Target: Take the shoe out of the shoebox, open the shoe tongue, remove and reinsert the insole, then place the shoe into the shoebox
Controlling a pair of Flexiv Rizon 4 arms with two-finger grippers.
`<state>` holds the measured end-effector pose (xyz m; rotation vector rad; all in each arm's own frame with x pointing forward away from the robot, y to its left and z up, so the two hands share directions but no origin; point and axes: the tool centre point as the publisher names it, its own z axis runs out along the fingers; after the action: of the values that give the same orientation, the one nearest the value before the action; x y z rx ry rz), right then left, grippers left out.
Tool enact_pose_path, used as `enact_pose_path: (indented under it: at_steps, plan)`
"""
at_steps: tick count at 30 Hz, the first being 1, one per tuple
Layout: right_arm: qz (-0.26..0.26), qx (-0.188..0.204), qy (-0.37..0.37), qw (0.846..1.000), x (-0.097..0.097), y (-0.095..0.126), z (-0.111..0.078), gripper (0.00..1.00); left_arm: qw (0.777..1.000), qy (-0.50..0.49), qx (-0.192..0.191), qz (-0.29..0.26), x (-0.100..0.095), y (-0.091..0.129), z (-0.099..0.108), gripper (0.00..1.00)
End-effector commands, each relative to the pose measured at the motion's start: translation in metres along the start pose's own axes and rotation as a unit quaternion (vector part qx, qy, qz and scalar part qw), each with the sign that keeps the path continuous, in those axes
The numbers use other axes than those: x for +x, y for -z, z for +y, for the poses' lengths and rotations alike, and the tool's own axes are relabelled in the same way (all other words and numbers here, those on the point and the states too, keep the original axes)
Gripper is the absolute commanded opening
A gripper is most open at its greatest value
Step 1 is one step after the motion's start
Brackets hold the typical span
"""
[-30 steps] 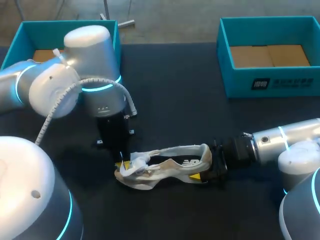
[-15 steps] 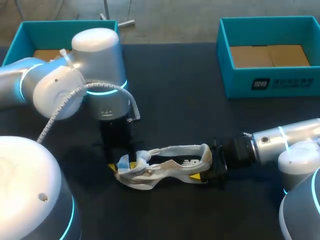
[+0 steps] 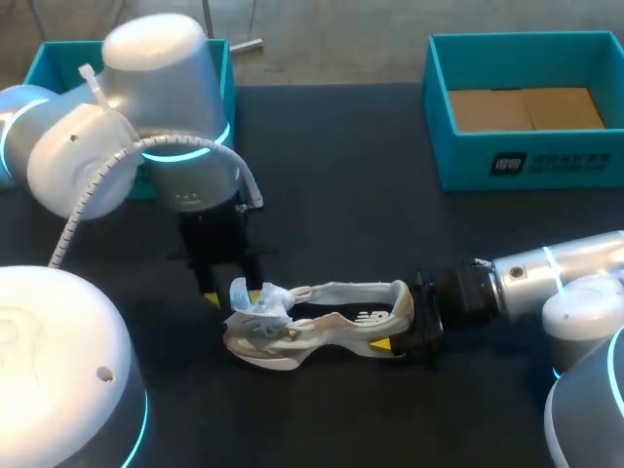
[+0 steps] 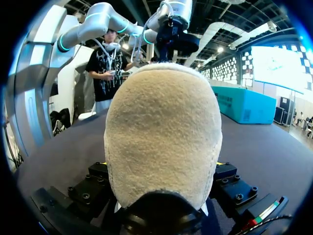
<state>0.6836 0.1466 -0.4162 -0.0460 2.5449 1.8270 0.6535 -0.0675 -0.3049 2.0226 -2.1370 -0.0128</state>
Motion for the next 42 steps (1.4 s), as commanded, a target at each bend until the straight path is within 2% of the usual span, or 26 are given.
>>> enact_pose_path:
  at_steps: [1,4,6,7,13,15,16,17,22,27,42]
  plan:
    - [0.0,0.003,0.0,1.0,-0.001,-0.002,0.001,0.0,1.0,-0.018,0.017,-0.004,0.003,0.018,0.003,0.51]
    - [0.0,0.003,0.0,1.0,-0.001,-0.002,0.001,0.0,0.998,-0.059,0.007,-0.006,0.011,0.026,-0.001,0.56]
    - [0.0,0.003,0.0,1.0,-0.001,-0.002,0.001,0.0,0.996,-0.09,0.003,-0.007,0.016,0.032,-0.002,0.56]
    - [0.0,0.003,0.0,1.0,-0.001,-0.002,0.001,0.0,0.994,-0.106,0.0,-0.008,0.019,0.036,-0.003,0.51]
    - [0.0,0.003,0.0,1.0,-0.001,-0.002,0.001,0.0,0.981,-0.195,-0.013,-0.017,0.035,0.055,-0.007,0.4]
    - [0.0,0.003,0.0,1.0,-0.001,-0.002,0.001,0.0,0.971,-0.237,-0.026,-0.029,0.039,0.059,-0.007,0.2]
    - [0.0,0.003,0.0,1.0,-0.001,-0.002,0.001,0.0,0.969,-0.246,-0.021,-0.03,0.041,0.06,-0.009,0.14]
    - [0.0,0.003,0.0,1.0,-0.001,-0.002,0.001,0.0,0.964,-0.262,-0.025,-0.034,0.044,0.062,-0.009,0.0]
    - [0.0,0.003,0.0,1.0,-0.001,-0.002,0.001,0.0,0.938,-0.343,-0.028,-0.049,0.055,0.066,0.0,0.0]
    - [0.0,0.003,0.0,1.0,-0.001,-0.002,0.001,0.0,0.898,-0.435,-0.064,0.001,0.065,0.07,0.006,0.0]
    - [0.0,0.003,0.0,1.0,-0.001,-0.002,0.001,0.0,0.898,-0.435,-0.064,0.001,0.065,0.07,0.006,0.0]
